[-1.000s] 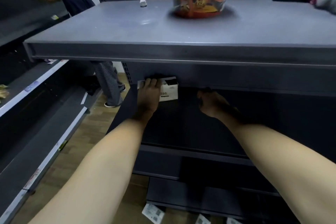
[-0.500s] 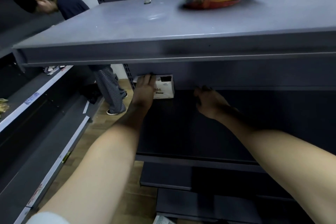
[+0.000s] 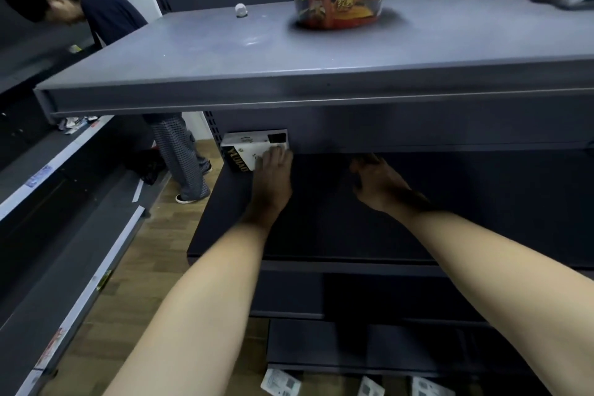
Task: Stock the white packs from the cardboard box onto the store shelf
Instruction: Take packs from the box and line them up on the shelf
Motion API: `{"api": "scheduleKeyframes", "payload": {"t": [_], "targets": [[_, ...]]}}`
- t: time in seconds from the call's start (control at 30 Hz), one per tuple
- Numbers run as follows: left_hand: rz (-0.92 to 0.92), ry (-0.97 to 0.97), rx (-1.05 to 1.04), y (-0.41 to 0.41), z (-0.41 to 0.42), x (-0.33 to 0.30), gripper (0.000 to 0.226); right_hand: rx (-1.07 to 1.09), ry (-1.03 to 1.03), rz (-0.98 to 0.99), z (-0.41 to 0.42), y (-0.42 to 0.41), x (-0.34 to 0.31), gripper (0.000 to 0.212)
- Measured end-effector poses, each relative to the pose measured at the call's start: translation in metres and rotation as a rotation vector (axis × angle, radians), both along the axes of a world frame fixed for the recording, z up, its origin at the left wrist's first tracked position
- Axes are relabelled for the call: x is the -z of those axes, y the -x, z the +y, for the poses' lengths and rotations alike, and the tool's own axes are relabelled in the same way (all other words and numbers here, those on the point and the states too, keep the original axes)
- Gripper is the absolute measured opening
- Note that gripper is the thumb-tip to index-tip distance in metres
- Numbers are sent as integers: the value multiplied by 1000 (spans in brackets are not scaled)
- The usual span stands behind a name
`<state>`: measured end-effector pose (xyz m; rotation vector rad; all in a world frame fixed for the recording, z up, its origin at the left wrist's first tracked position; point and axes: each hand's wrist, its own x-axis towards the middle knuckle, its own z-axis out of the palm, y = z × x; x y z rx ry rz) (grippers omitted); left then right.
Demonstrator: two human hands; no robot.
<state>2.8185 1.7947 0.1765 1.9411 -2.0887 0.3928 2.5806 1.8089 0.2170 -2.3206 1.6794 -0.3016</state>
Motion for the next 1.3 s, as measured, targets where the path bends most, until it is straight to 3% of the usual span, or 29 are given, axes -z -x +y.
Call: {"api": "scheduleKeyframes", "payload": {"t": [0.33, 0.73, 0.9, 1.03, 1.3], "targets": [[90, -270, 255, 134, 48, 2, 44, 164, -65, 62, 56, 116, 0, 42], [157, -331, 583, 361, 80, -31, 39, 520, -14, 14, 144, 318, 25, 44], [126, -327, 712, 454, 106, -27, 37, 632, 47, -34, 194, 410, 39, 37], [63, -353, 802, 527, 135, -13, 29, 728, -4, -73, 239, 479, 58, 32], [-82, -420, 918, 651, 189, 20, 36, 861, -117, -112, 313, 591, 105, 31]]}}
